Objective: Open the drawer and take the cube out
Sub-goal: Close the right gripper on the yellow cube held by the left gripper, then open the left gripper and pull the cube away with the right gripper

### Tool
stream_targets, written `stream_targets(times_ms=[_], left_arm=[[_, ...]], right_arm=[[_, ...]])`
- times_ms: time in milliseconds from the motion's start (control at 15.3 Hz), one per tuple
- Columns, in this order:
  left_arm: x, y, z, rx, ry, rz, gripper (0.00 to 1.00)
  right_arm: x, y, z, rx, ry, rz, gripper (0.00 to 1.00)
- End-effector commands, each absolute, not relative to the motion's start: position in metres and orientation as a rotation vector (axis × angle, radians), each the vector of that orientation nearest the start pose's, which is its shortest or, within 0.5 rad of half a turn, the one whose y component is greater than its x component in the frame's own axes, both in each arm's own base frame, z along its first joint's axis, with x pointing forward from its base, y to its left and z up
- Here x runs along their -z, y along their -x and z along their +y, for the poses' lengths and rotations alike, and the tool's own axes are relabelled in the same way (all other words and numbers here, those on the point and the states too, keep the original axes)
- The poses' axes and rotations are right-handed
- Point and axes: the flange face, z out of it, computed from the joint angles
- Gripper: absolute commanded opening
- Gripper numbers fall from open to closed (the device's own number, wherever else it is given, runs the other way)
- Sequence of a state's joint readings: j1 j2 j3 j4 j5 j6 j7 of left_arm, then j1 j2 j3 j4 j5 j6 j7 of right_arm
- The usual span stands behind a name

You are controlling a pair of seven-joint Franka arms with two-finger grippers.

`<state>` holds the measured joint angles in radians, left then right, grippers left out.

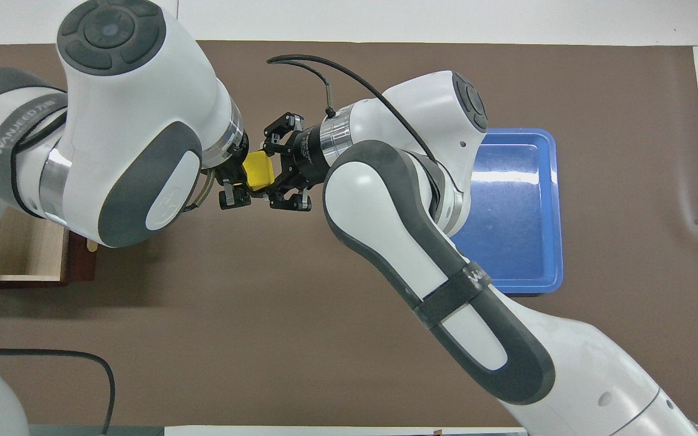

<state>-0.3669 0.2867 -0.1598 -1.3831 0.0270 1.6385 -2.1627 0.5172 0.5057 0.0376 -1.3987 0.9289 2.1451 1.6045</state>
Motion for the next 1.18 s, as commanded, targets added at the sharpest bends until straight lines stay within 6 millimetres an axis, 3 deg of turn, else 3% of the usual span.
stream_targets(times_ms=[0, 196, 261, 326, 392, 653, 914, 979, 1110], left_arm=[[-0.552, -0.563, -0.307, 0.005, -2.145, 2.323, 0.0], [-0.553, -0.563, -0.306, 0.003, -2.147, 2.315, 0.0], [-0.553, -0.564, -0.307, 0.002, -2.139, 2.31, 0.07], [-0.555, -0.566, -0.304, 0.003, -2.13, 2.309, 0.57], [-0.557, -0.567, -0.303, 0.004, -2.126, 2.308, 1.0], [-0.566, -0.565, -0.29, 0.003, -2.191, 2.25, 1.0], [-0.55, -0.575, -0.24, 0.01, -2.239, 2.244, 1.0], [-0.543, -0.572, -0.23, 0.017, -2.274, 2.225, 1.0], [-0.524, -0.572, -0.199, -0.002, -2.292, 2.193, 1.0]], right_arm=[[-0.459, -0.607, 0.414, -0.808, 1.772, 1.688, 0.0], [-0.459, -0.608, 0.412, -0.815, 1.758, 1.705, 0.0], [-0.461, -0.61, 0.409, -0.814, 1.75, 1.708, 0.0], [-0.461, -0.611, 0.407, -0.817, 1.748, 1.71, 0.0], [-0.461, -0.611, 0.406, -0.816, 1.747, 1.711, 0.0], [-0.46, -0.613, 0.402, -0.82, 1.745, 1.716, 0.0], [-0.461, -0.622, 0.387, -0.814, 1.726, 1.732, 0.0], [-0.465, -0.63, 0.37, -0.809, 1.709, 1.745, 0.0], [-0.467, -0.656, 0.315, -0.805, 1.652, 1.798, 0.0]])
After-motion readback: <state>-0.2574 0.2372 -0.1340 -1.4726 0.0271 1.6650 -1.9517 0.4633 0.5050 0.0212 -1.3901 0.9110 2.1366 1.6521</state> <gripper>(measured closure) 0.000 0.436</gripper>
